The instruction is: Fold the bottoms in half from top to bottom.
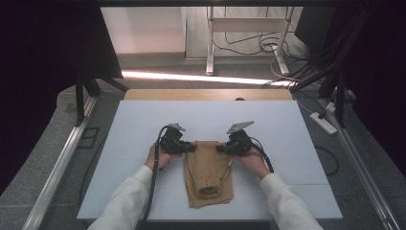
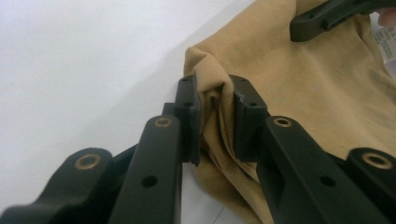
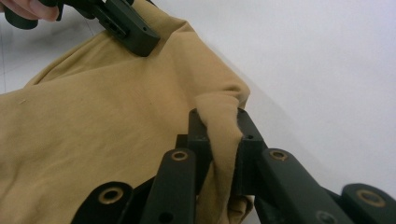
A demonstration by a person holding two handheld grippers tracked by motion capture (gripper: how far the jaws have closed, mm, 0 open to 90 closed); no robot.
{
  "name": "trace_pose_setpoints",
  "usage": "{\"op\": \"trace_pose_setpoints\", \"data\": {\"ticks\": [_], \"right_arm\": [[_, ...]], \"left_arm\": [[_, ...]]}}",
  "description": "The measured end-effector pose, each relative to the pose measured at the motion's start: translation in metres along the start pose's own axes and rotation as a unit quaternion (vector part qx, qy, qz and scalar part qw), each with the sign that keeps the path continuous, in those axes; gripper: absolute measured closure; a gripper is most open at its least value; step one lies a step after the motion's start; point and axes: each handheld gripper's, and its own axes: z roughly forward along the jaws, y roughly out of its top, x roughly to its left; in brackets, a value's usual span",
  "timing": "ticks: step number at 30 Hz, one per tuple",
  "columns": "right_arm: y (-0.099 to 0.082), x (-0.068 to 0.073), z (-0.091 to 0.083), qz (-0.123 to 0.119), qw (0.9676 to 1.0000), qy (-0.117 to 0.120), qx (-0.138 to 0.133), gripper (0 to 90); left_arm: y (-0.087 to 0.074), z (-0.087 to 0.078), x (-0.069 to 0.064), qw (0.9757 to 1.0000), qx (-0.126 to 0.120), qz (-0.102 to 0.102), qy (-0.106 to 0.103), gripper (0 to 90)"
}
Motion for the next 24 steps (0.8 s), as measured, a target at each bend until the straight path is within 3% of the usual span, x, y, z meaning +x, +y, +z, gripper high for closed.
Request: {"op": "trace_pose_setpoints", "data": {"ticks": [10, 24], "right_arm": [[0.004, -0.002, -0.009, -0.002, 0.9993, -0.021, -0.031, 81.4], [0.008, -0.006, -0.013, -0.002, 0.9983, -0.038, -0.044, 81.3]], "left_arm": [[0.011, -0.008, -0.001, 0.9994, -0.029, 0.02, 0.005, 75.1], [0.021, -0.007, 0.003, 0.999, -0.035, 0.029, 0.008, 75.0]]}}
